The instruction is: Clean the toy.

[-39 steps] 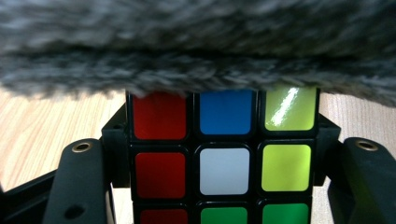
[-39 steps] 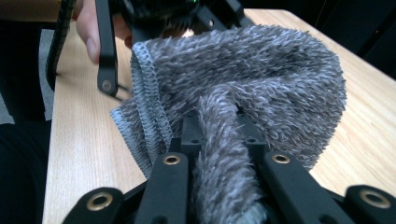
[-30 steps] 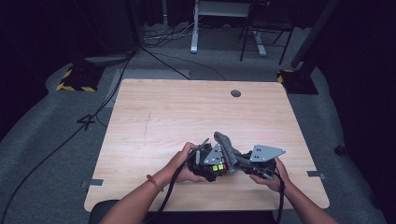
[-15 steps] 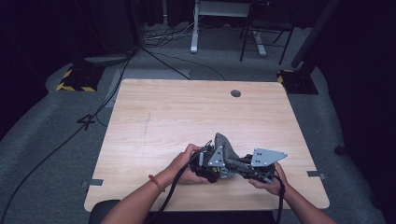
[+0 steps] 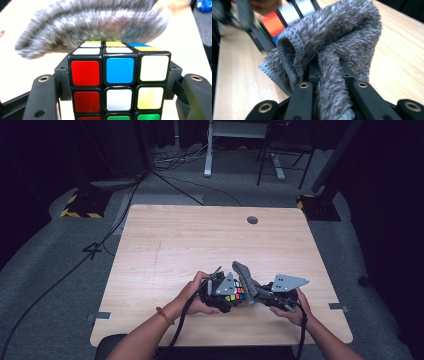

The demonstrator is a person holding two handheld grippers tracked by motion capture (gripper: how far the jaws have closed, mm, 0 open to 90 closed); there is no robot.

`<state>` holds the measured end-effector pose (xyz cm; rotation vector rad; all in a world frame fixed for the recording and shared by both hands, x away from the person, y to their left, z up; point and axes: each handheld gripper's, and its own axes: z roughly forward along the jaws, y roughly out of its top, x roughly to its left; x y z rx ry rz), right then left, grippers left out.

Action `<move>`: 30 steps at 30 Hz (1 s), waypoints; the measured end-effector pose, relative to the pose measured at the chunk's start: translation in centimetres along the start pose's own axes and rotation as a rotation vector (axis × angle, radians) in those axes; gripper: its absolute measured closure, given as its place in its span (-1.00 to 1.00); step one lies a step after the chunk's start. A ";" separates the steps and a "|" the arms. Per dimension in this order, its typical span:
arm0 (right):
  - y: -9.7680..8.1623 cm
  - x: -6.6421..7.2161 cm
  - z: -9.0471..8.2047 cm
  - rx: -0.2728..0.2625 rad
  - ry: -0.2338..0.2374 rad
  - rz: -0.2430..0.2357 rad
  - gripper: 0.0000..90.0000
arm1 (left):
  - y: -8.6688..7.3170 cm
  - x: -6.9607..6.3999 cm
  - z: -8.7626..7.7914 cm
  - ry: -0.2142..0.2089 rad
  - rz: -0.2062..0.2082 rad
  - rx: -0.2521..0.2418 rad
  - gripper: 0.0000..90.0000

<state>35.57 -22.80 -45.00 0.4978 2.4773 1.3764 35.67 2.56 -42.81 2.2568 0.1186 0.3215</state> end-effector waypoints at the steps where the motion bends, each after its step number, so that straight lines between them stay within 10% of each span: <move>1: -0.2 -0.1 0.1 0.009 0.004 0.012 0.74 | 0.1 0.0 -0.2 -0.004 0.002 -0.017 -0.26; 5: -0.4 0.2 0.5 -0.038 0.085 0.028 0.74 | 0.1 -0.1 -0.2 0.016 0.006 -0.018 -0.26; 20: 1.0 0.9 -0.6 -0.157 0.086 0.002 0.74 | -0.2 -0.8 1.5 0.040 0.046 0.104 -0.26; 30: -0.5 0.4 0.6 -0.026 0.072 0.021 0.74 | 0.3 -0.1 -0.3 0.008 0.009 0.008 -0.26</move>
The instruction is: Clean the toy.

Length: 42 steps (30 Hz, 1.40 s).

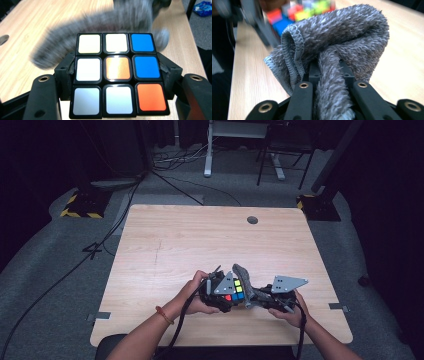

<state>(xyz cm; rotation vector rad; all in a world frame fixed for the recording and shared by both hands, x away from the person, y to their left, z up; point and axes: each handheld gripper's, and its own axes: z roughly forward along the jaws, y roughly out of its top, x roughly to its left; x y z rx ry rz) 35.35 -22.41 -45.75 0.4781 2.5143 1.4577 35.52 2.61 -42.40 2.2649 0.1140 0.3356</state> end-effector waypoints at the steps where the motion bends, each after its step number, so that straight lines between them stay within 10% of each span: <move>1: -0.1 0.0 0.0 -0.004 0.008 0.004 0.74 | -0.1 0.0 0.0 -0.008 -0.003 -0.004 -0.26; 10: 1.8 1.0 -1.6 -0.125 -0.032 -0.038 0.74 | 0.1 -0.7 0.7 -0.031 0.028 0.027 -0.26; 19: 0.3 0.9 0.4 0.022 -0.014 -0.006 0.73 | 0.4 0.0 -0.8 -0.044 0.007 -0.033 -0.26; 30: 1.7 1.7 -1.1 -0.112 -0.008 -0.041 0.74 | -0.1 0.4 -0.2 -0.004 -0.015 -0.005 -0.27; 42: 3.0 2.4 -0.8 -0.121 -0.039 -0.109 0.73 | 0.1 -0.2 2.0 -0.004 0.025 0.106 -0.26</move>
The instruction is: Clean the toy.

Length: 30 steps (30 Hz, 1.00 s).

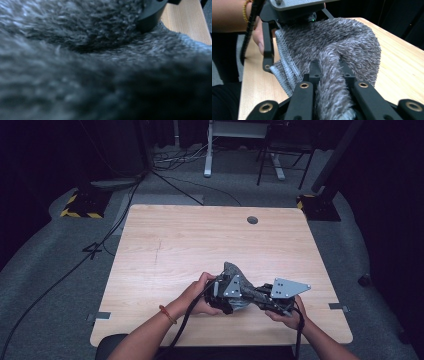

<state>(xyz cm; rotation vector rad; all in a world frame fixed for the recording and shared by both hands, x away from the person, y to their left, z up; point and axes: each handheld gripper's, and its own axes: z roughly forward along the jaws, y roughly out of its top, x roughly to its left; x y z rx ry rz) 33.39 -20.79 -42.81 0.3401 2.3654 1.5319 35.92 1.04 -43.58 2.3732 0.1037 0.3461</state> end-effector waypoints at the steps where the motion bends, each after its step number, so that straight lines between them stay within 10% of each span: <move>1: -0.1 -0.2 -0.1 0.007 -0.014 0.000 0.73 | -0.1 0.2 -0.3 -0.004 -0.010 -0.020 -0.26; 15: -3.6 -2.5 0.5 0.109 0.040 0.161 0.73 | 0.2 0.7 -3.5 0.016 -0.037 -0.201 -0.26; 20: -2.9 -2.6 -0.2 0.036 0.074 0.179 0.73 | 0.0 0.9 -3.7 0.007 -0.063 -0.237 -0.26; 30: -2.4 -2.6 -0.9 -0.047 0.101 0.187 0.73 | 0.0 0.3 -2.1 0.065 -0.017 -0.116 -0.27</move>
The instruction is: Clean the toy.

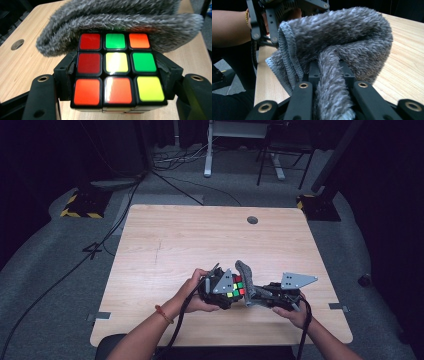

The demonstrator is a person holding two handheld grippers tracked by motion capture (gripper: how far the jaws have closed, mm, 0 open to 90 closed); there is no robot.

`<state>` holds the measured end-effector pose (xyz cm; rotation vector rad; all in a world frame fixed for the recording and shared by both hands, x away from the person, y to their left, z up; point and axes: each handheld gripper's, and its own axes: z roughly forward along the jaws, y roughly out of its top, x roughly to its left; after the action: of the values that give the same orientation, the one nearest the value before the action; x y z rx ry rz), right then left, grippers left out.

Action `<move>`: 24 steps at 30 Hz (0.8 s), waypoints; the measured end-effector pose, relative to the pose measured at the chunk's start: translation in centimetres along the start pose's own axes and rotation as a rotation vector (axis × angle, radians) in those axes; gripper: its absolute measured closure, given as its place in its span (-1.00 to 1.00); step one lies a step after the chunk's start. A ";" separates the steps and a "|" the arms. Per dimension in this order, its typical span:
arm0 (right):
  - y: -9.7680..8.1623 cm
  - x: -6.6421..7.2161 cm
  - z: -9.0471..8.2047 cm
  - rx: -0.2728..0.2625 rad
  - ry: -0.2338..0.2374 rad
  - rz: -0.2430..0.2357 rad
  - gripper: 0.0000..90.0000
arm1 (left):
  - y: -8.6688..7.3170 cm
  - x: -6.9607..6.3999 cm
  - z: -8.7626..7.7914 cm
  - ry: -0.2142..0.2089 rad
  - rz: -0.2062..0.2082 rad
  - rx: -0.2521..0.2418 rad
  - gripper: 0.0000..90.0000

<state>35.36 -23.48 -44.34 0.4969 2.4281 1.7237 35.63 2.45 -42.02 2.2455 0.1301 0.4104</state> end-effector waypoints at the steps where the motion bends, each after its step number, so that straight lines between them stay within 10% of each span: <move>1: 0.1 0.1 0.0 0.001 -0.004 -0.008 0.73 | 0.0 0.0 0.0 0.000 0.003 0.001 -0.27; 13: 0.5 0.2 0.7 0.097 -0.126 -0.083 0.73 | 0.2 -0.2 0.0 -0.035 0.003 -0.006 -0.26; 24: -0.4 0.5 1.5 0.136 -0.079 -0.058 0.73 | -0.3 0.6 -0.5 -0.027 -0.032 -0.022 -0.26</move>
<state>35.28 -22.08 -45.20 0.4952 2.4887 1.4943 36.05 3.16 -41.74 2.2237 0.1463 0.3621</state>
